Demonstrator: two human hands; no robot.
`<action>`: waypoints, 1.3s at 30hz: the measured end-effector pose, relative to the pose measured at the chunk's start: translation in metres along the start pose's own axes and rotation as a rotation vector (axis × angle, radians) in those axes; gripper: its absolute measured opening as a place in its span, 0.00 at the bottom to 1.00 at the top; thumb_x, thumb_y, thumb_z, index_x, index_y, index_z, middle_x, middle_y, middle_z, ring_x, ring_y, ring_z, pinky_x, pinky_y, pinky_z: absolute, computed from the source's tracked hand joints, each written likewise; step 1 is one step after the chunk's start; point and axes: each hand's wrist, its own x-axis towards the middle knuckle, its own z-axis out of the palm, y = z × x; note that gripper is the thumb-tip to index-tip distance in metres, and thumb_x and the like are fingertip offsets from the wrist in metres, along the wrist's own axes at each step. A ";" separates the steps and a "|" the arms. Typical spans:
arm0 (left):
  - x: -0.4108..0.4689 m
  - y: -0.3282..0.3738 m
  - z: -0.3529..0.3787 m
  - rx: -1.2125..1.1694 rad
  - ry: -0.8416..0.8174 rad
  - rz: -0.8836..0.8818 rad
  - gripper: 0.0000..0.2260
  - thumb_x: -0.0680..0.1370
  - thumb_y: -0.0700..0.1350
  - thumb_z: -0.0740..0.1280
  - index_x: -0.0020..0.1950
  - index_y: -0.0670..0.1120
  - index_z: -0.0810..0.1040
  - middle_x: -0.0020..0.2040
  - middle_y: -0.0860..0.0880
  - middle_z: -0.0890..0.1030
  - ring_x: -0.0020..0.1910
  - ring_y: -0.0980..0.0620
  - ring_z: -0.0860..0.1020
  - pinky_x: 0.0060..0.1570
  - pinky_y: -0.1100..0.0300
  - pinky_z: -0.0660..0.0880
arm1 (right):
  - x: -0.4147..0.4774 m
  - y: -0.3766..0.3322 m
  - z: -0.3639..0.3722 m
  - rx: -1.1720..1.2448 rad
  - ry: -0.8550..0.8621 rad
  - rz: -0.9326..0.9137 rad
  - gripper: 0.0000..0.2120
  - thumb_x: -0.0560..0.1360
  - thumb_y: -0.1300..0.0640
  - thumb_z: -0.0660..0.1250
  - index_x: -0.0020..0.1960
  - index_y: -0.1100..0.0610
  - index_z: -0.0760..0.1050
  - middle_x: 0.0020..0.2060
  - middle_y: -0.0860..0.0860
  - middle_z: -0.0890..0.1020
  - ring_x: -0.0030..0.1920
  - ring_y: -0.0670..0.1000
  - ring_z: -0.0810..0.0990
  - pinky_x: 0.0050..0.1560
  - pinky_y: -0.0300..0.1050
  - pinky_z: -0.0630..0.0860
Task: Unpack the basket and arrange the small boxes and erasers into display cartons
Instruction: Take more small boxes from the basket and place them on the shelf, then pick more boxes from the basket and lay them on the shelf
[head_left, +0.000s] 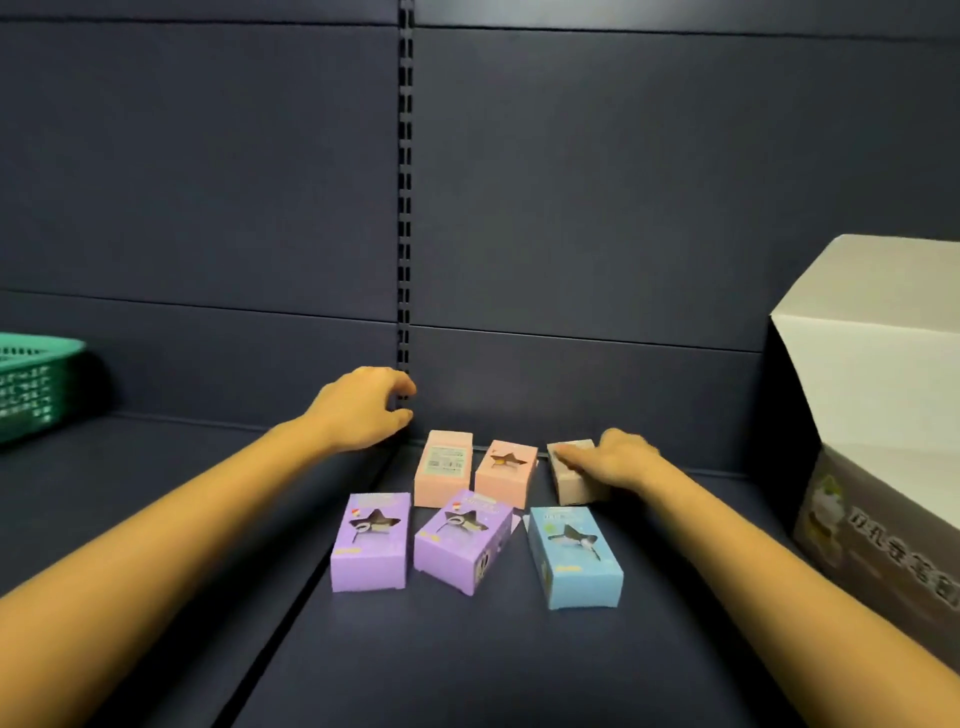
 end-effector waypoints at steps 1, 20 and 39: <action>-0.006 -0.006 -0.003 0.038 0.023 -0.034 0.17 0.77 0.47 0.64 0.66 0.48 0.73 0.66 0.50 0.74 0.64 0.48 0.72 0.59 0.52 0.71 | -0.004 -0.006 -0.005 -0.179 0.060 -0.039 0.30 0.76 0.37 0.57 0.67 0.59 0.69 0.67 0.57 0.70 0.66 0.59 0.70 0.59 0.49 0.69; -0.229 -0.192 -0.139 0.322 0.338 -0.541 0.20 0.77 0.52 0.60 0.67 0.45 0.72 0.66 0.45 0.75 0.65 0.45 0.71 0.60 0.52 0.69 | -0.122 -0.314 0.086 -0.349 0.008 -1.128 0.25 0.79 0.47 0.58 0.73 0.54 0.61 0.70 0.52 0.68 0.69 0.55 0.68 0.66 0.54 0.68; -0.378 -0.414 -0.250 0.405 0.291 -0.640 0.19 0.79 0.51 0.60 0.68 0.46 0.69 0.68 0.48 0.73 0.66 0.47 0.70 0.61 0.52 0.70 | -0.238 -0.584 0.222 -0.286 -0.123 -1.178 0.19 0.79 0.53 0.56 0.70 0.54 0.67 0.68 0.54 0.72 0.65 0.56 0.72 0.65 0.55 0.70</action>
